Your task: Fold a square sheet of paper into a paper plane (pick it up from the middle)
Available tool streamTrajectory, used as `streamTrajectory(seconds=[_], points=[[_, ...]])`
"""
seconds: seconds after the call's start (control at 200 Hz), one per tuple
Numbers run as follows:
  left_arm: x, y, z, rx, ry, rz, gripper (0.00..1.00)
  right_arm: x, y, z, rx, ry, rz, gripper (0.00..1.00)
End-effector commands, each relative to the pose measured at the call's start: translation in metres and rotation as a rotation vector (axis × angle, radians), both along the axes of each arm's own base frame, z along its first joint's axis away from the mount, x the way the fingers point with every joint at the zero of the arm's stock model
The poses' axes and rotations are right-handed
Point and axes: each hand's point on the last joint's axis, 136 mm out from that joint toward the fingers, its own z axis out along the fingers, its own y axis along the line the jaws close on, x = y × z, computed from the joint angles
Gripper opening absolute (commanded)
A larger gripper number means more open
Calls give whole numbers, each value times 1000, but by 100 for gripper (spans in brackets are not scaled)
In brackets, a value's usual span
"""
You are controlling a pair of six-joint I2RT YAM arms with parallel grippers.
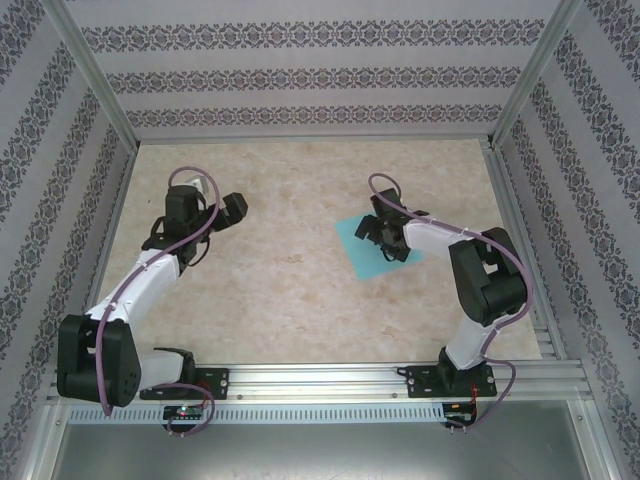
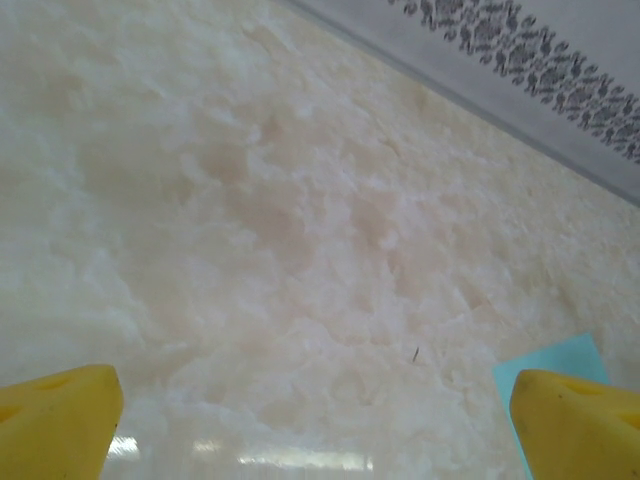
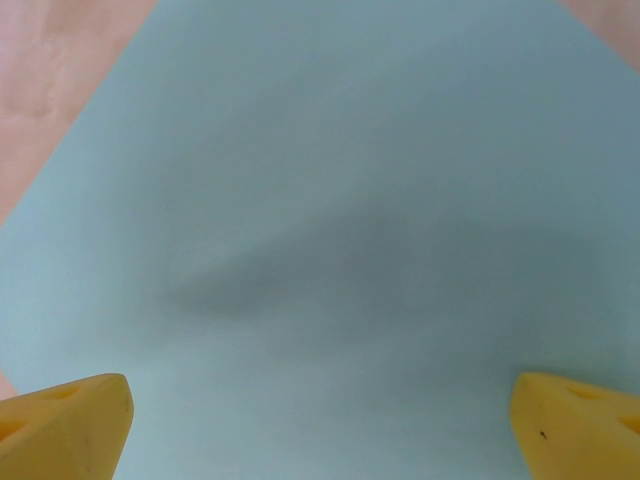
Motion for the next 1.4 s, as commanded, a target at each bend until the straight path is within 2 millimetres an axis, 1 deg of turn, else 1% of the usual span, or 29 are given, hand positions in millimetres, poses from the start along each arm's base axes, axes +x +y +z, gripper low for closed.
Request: streamTrajectory(seconds=[0.0, 0.02, 0.08, 0.15, 0.22, 0.26, 0.32, 0.39, 0.445, 0.485, 0.55, 0.599, 0.699, 0.824, 0.959, 1.044, 1.154, 1.239, 1.294, 1.349, 1.394], points=[[-10, -25, -11, -69, 21, -34, 100, -49, 34, -28, 107, 182, 10, 97], [-13, -28, -13, -74, 25, -36, 100, -53, 42, -28, 121, 187, 30, 97], [-19, -36, -20, -86, 35, -51, 100, -63, 58, -24, 131, 195, 77, 97], [-27, -46, -28, -87, 53, -74, 100, -80, 75, -20, 124, 212, 148, 97], [-34, -52, -36, -75, 71, -84, 100, -93, 84, -19, 103, 224, 223, 97], [-36, -55, -40, -67, 78, -89, 100, -97, 83, -16, 72, 235, 259, 97], [-37, -55, -44, -61, 87, -83, 100, -89, 70, -4, -10, 219, 284, 97], [-37, -53, -47, -57, 97, -66, 100, -67, 59, 23, -86, 140, 288, 98], [-36, -50, -49, -52, 105, -43, 100, -51, 56, 39, -97, 82, 279, 98], [-35, -49, -50, -50, 109, -34, 100, -40, 54, 46, -98, 57, 265, 98], [-33, -48, -51, -50, 112, -22, 100, -24, 51, 45, -100, 58, 255, 98], [-31, -49, -52, -49, 114, -21, 100, -13, 47, 40, -122, 74, 233, 98], [-27, -52, -55, -47, 132, -28, 100, 6, 47, 30, -140, 88, 220, 98], [-20, -60, -57, -51, 152, -59, 100, 17, 49, 17, -178, 110, 211, 98], [-12, -67, -60, -55, 171, -83, 100, 21, 57, 4, -181, 132, 233, 96], [-10, -72, -64, -63, 181, -98, 100, 17, 67, -7, -168, 160, 276, 95], [-12, -72, -75, -57, 208, -92, 100, 1, 92, -21, -138, 198, 381, 95], [-13, -72, -81, -54, 219, -99, 100, -22, 111, -32, -149, 235, 486, 94], [-14, -72, -84, -50, 224, -96, 100, -41, 125, -38, -155, 250, 566, 94], [-15, -70, -86, -53, 226, -90, 100, -57, 128, -41, -177, 262, 614, 93], [-16, -70, -85, -56, 222, -86, 100, -64, 130, -39, -194, 255, 647, 93]])
